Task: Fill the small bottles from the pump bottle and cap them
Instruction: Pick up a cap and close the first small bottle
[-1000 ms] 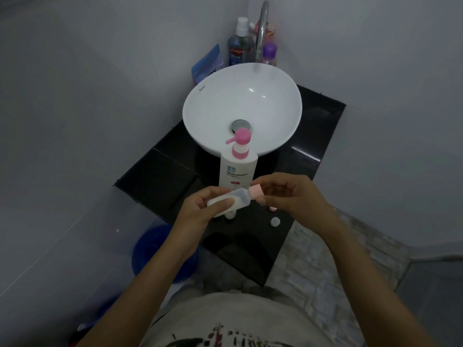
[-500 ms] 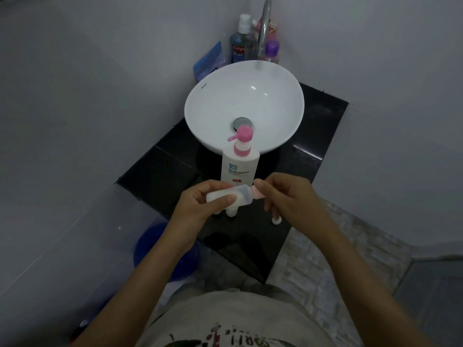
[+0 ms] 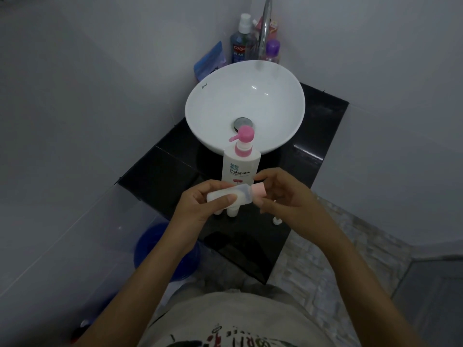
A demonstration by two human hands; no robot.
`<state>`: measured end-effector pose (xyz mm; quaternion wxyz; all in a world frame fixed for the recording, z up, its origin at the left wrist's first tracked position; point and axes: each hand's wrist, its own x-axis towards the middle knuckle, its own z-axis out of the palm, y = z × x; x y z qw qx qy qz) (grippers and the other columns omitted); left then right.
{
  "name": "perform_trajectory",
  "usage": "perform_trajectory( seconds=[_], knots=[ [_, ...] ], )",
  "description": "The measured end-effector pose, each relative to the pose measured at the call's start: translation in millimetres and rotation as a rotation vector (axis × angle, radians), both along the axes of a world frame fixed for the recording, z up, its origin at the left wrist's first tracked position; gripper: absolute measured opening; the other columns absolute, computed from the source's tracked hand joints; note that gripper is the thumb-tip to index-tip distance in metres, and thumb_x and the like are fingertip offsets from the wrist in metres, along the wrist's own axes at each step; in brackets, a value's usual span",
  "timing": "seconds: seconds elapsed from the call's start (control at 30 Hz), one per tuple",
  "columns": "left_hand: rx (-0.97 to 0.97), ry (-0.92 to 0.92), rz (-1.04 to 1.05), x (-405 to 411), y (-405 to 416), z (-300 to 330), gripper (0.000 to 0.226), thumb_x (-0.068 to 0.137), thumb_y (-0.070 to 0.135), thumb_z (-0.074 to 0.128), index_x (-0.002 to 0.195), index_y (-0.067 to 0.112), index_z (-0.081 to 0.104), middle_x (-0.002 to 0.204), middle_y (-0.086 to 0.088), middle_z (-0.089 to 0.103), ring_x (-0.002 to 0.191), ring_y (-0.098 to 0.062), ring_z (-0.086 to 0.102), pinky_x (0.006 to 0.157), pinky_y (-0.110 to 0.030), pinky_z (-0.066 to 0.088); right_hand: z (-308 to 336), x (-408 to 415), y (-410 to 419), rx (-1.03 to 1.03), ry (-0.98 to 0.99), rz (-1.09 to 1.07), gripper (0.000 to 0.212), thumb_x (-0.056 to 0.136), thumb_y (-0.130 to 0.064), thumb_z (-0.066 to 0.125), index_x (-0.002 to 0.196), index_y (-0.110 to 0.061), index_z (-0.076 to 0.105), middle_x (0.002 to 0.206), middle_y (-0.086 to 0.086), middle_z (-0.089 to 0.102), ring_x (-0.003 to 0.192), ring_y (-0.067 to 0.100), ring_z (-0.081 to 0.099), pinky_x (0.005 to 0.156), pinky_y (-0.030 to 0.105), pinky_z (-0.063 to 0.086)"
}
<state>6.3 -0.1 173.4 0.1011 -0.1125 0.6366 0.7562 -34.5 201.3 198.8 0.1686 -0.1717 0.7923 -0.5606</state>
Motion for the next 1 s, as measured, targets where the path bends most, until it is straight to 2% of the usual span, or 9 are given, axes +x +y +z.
perform_trajectory(
  seconds=[0.07,0.13,0.2,0.3,0.4,0.53,0.7,0.83,1.0],
  knots=[
    [-0.007,0.002,-0.014,0.3,0.2,0.0,0.052,0.054,0.044,0.076,0.099,0.017,0.07,0.111,-0.007,0.068,0.102,-0.016,0.063,0.079,-0.025,0.052,-1.1,1.9,-1.7,0.015,0.0,-0.035,0.012,0.086,-0.03,0.062,0.095,-0.022,0.063,0.076,-0.006,0.069,0.057,0.008,0.063,0.055,0.014,0.05],
    [-0.002,-0.001,-0.02,0.5,0.7,-0.3,0.051,0.055,0.043,0.076,0.099,0.017,0.071,0.109,-0.005,0.069,0.1,-0.013,0.065,0.075,-0.021,0.053,-2.3,3.2,-6.8,0.036,-0.007,-0.119,0.03,0.083,-0.048,0.054,0.084,-0.02,0.063,0.064,-0.005,0.066,0.046,0.006,0.057,0.048,0.013,0.045],
    [0.0,-0.005,-0.014,0.1,1.0,-1.2,0.05,0.057,0.041,0.076,0.1,0.016,0.071,0.109,-0.005,0.069,0.099,-0.013,0.065,0.075,-0.021,0.053,-1.4,4.1,-6.5,-0.003,-0.026,-0.123,0.033,0.08,-0.051,0.054,0.092,-0.021,0.062,0.07,-0.002,0.066,0.049,0.008,0.059,0.05,0.015,0.048],
    [0.01,-0.004,-0.007,-0.2,1.0,-1.8,0.049,0.059,0.038,0.075,0.101,0.014,0.07,0.108,-0.006,0.07,0.097,-0.013,0.065,0.076,-0.022,0.052,-0.8,1.9,0.1,-0.02,-0.013,-0.048,0.017,0.086,-0.027,0.062,0.103,-0.021,0.062,0.082,-0.001,0.068,0.061,0.009,0.064,0.057,0.017,0.052],
    [0.025,-0.004,-0.018,0.2,3.3,-1.4,0.045,0.057,0.038,0.076,0.096,0.016,0.071,0.098,0.003,0.072,0.09,-0.006,0.067,0.071,-0.016,0.053,-1.5,2.8,-3.8,0.046,-0.036,-0.136,0.021,0.087,-0.041,0.055,0.083,-0.022,0.063,0.061,-0.007,0.064,0.045,0.005,0.056,0.046,0.013,0.044],
    [0.059,-0.004,-0.002,-0.8,4.8,-2.0,0.046,0.055,0.039,0.076,0.096,0.016,0.071,0.098,0.003,0.072,0.09,-0.007,0.067,0.07,-0.016,0.053,0.0,3.1,-1.9,-0.047,-0.054,-0.07,0.023,0.085,-0.036,0.059,0.102,-0.02,0.06,0.076,-0.004,0.067,0.055,0.01,0.061,0.051,0.016,0.048],
    [0.051,0.008,-0.004,-0.8,3.8,-3.6,0.042,0.058,0.037,0.076,0.095,0.018,0.072,0.096,0.005,0.073,0.089,-0.004,0.068,0.069,-0.013,0.052,-2.2,5.0,-6.5,0.007,-0.067,-0.157,0.035,0.082,-0.05,0.053,0.086,-0.016,0.061,0.056,-0.004,0.061,0.042,0.007,0.052,0.042,0.012,0.04],
    [0.053,0.007,0.014,-2.5,2.4,-6.7,0.043,0.056,0.041,0.077,0.094,0.02,0.073,0.099,0.002,0.073,0.091,-0.007,0.067,0.071,-0.015,0.053,-1.9,6.3,-3.7,-0.068,-0.052,-0.066,0.017,0.089,-0.022,0.06,0.106,-0.021,0.061,0.079,0.002,0.067,0.058,0.011,0.061,0.051,0.017,0.047],
    [0.046,0.065,0.025,-1.6,5.5,-7.3,0.045,0.056,0.038,0.078,0.094,0.015,0.071,0.104,-0.003,0.071,0.098,-0.012,0.066,0.073,-0.018,0.054,-4.4,9.4,-7.8,-0.112,-0.08,-0.129,0.013,0.091,-0.015,0.056,0.101,-0.008,0.062,0.06,-0.007,0.061,0.047,0.004,0.053,0.043,0.013,0.04]
  ],
)
